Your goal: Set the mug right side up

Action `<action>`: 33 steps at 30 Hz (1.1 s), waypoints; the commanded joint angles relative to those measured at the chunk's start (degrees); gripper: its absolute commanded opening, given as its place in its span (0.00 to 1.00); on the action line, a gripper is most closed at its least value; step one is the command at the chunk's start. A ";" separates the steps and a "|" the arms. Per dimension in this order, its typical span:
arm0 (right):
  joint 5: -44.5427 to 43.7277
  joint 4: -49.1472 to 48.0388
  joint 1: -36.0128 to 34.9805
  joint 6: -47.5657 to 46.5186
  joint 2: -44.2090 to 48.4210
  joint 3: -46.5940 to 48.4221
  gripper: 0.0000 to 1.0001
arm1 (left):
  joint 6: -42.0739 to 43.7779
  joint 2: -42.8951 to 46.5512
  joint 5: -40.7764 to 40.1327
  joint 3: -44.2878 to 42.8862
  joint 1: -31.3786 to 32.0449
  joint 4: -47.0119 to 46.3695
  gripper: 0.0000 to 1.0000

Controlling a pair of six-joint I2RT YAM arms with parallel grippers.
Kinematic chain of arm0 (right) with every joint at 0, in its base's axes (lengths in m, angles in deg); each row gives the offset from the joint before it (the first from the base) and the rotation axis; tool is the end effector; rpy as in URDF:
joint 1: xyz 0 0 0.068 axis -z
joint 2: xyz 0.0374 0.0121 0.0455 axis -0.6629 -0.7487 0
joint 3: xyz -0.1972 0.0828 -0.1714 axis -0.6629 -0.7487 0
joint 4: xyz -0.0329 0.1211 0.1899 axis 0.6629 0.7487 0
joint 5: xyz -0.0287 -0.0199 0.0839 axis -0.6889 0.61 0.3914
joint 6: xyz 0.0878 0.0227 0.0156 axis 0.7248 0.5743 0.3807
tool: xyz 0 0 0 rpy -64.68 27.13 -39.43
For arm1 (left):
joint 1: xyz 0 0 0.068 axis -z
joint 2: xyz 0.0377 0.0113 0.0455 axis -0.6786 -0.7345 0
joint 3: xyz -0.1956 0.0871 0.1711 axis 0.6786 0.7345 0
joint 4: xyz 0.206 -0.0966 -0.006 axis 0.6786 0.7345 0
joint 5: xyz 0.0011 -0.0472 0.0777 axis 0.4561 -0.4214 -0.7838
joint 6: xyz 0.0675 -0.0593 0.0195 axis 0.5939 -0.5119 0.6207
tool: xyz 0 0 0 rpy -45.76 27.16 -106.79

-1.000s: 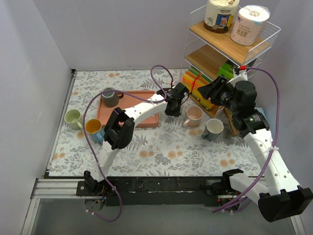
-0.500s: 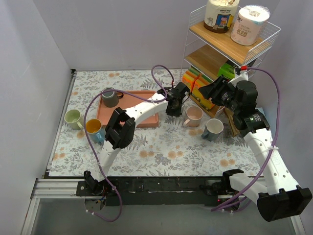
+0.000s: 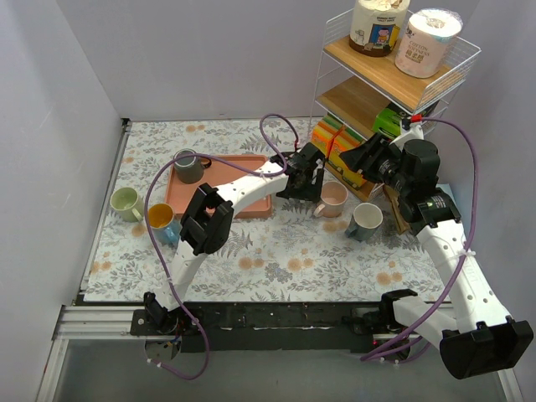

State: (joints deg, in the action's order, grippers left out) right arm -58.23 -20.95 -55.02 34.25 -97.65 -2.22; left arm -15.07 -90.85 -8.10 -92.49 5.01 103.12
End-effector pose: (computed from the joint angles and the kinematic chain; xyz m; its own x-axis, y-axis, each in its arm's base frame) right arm 0.2257 0.0650 0.3755 -0.3781 0.5477 -0.7464 -0.1491 0.7596 0.6330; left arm 0.3340 -0.3470 0.1754 -0.8526 -0.4231 -0.3067 -0.3052 0.8796 -0.3648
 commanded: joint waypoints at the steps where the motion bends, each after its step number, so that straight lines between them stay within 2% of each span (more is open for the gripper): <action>1: 0.84 -2.13 0.31 -0.01 0.98 0.15 0.63 | 0.20 3.99 -0.63 0.39 0.24 -0.68 0.86; 2: 0.84 -2.22 0.40 0.08 0.98 0.15 0.63 | 0.20 4.69 -1.24 0.48 0.24 -0.60 0.90; 3: 0.84 -2.22 0.40 0.00 0.98 0.15 0.63 | 0.20 6.27 -2.29 0.39 0.24 -0.42 0.98; 9: 1.19 -2.57 0.49 0.52 1.16 -0.20 0.63 | -1.20 13.92 -5.73 0.39 -1.51 -0.42 0.98; 15: 1.19 -2.57 0.66 0.52 1.77 -0.81 0.64 | -9.37 22.80 -4.68 5.48 -10.55 -1.83 0.98; 16: 1.19 -2.57 0.75 0.52 2.03 -0.90 0.64 | -10.77 23.68 -6.59 6.36 -13.18 -1.57 0.98; 19: 1.19 -2.66 0.93 0.52 2.47 -1.51 0.64 | -16.13 23.34 -10.47 6.02 -16.88 1.59 0.98; 23: 1.19 -2.39 1.37 0.35 3.00 -2.31 0.64 | -22.11 19.57 -16.79 2.33 -18.74 5.63 0.98; 29: 1.81 -1.25 1.81 -0.27 3.44 -2.04 0.64 | -35.82 13.59 -19.26 -2.24 -24.19 10.99 0.98; 31: 1.81 -0.55 1.98 -0.27 3.79 -2.22 0.64 | -40.29 10.25 -20.58 -6.18 -25.59 12.93 0.92; 33: 1.81 -0.37 1.98 0.08 4.14 -2.57 0.64 | -44.51 8.14 -21.63 -9.09 -26.47 17.58 0.92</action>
State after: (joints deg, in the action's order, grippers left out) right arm -57.23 -20.77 -53.40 34.49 -95.18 -4.43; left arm -47.57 -81.25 -24.64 -94.98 -18.27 112.45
